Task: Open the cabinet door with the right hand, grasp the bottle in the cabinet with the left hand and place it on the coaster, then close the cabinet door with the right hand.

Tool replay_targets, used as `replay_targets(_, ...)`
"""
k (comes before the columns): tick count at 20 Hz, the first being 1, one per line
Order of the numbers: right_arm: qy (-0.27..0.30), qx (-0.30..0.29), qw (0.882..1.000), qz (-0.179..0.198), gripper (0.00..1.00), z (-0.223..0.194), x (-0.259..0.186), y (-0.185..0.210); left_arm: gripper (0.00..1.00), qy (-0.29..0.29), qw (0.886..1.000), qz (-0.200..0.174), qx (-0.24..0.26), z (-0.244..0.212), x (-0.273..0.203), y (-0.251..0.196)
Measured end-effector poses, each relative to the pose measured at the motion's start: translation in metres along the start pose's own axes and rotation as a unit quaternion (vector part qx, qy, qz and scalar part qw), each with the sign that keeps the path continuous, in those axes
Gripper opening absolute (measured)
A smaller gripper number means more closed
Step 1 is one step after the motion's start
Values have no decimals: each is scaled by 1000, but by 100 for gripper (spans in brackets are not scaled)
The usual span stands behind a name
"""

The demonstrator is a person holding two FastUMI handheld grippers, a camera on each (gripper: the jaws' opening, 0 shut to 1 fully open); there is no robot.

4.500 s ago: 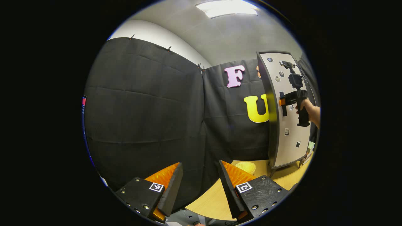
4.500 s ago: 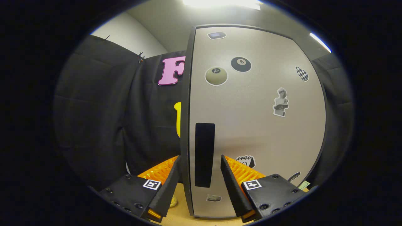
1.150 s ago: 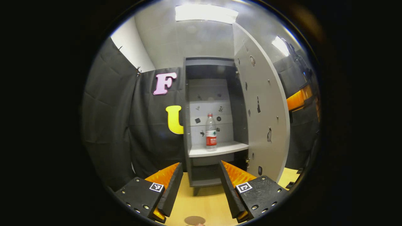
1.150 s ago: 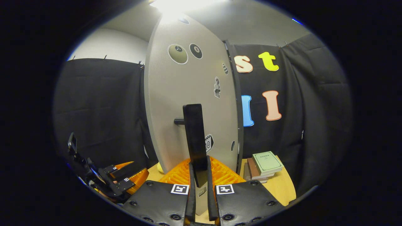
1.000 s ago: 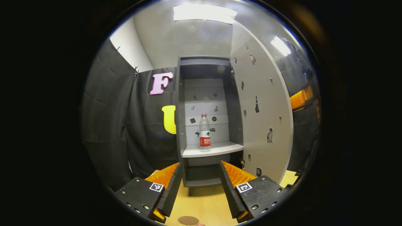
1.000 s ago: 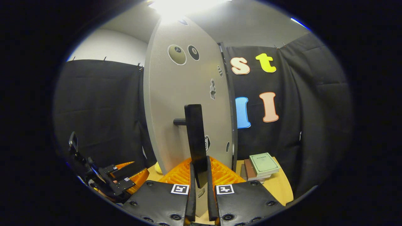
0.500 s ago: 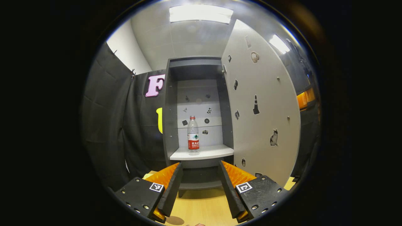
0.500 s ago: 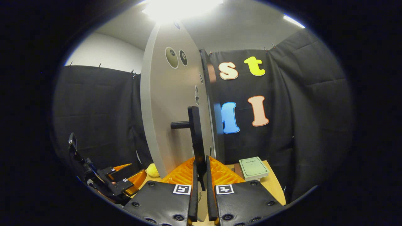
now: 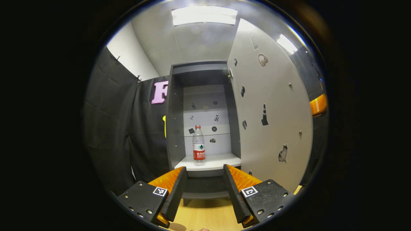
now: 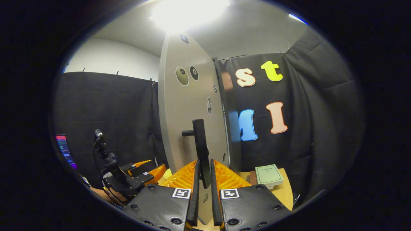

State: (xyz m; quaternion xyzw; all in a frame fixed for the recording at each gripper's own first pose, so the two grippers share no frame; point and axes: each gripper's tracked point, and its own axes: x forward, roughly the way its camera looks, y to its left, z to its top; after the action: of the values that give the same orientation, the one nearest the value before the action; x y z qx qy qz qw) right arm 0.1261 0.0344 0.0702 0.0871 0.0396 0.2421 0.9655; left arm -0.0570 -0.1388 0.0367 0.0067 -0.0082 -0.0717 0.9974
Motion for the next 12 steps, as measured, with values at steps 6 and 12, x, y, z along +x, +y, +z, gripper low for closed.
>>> replay_targets(6,-18,-2,997,-74,67,-1,-14,-49,65,-8,1000,-15,3,11,33,0)
replay_targets(12,-16,-27,984,-175,98,-10,-3,-93,65,-20,998,-51,-19,25,92,7)
